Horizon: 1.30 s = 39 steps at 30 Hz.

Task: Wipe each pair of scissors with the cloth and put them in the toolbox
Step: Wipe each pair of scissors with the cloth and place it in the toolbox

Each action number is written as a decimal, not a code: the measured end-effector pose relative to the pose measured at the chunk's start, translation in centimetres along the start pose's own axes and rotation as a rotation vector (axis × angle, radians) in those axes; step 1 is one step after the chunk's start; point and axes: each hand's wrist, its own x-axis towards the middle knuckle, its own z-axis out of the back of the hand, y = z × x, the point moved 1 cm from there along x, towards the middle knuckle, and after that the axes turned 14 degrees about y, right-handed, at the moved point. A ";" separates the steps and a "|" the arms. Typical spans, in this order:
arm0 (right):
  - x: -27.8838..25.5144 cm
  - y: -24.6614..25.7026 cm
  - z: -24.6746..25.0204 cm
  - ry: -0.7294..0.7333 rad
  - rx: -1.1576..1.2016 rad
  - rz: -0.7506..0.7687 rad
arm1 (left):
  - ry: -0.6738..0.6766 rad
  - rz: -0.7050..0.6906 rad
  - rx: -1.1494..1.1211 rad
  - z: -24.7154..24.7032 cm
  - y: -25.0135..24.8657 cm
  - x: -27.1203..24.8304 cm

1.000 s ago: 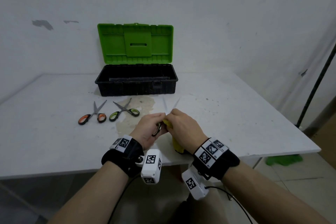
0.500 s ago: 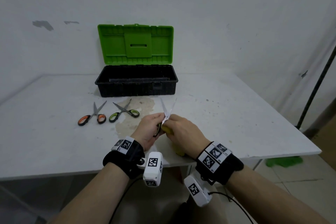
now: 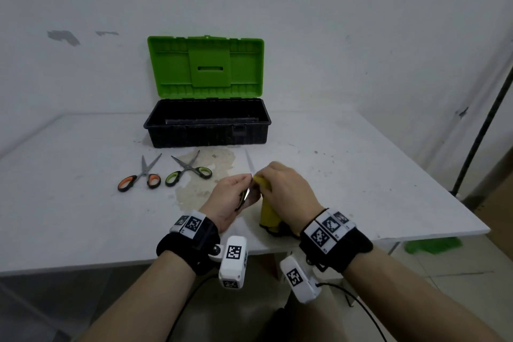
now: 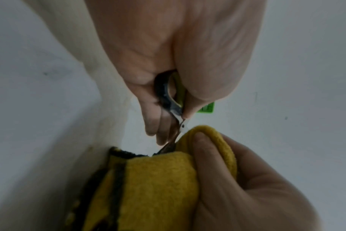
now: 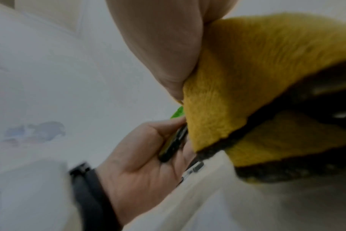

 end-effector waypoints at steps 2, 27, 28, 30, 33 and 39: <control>0.6 -0.5 0.5 -0.036 0.017 -0.050 | 0.008 -0.002 -0.008 -0.2 0.0 0.1; 2.5 -10.1 1.9 -0.007 0.105 -0.288 | -0.075 -0.059 -0.017 1.0 0.3 0.8; 2.7 -10.2 1.6 0.031 0.100 -0.296 | -0.076 -0.066 -0.015 0.9 0.3 0.8; 2.9 -10.0 0.9 0.083 0.092 -0.293 | -0.080 -0.080 -0.016 0.8 0.2 0.8; 2.7 -8.7 0.3 0.077 -0.004 -0.257 | -0.087 -0.099 -0.024 0.8 0.2 0.9; 1.1 -4.5 0.9 0.250 0.261 -0.217 | -0.068 -0.142 -0.073 0.3 -0.5 1.5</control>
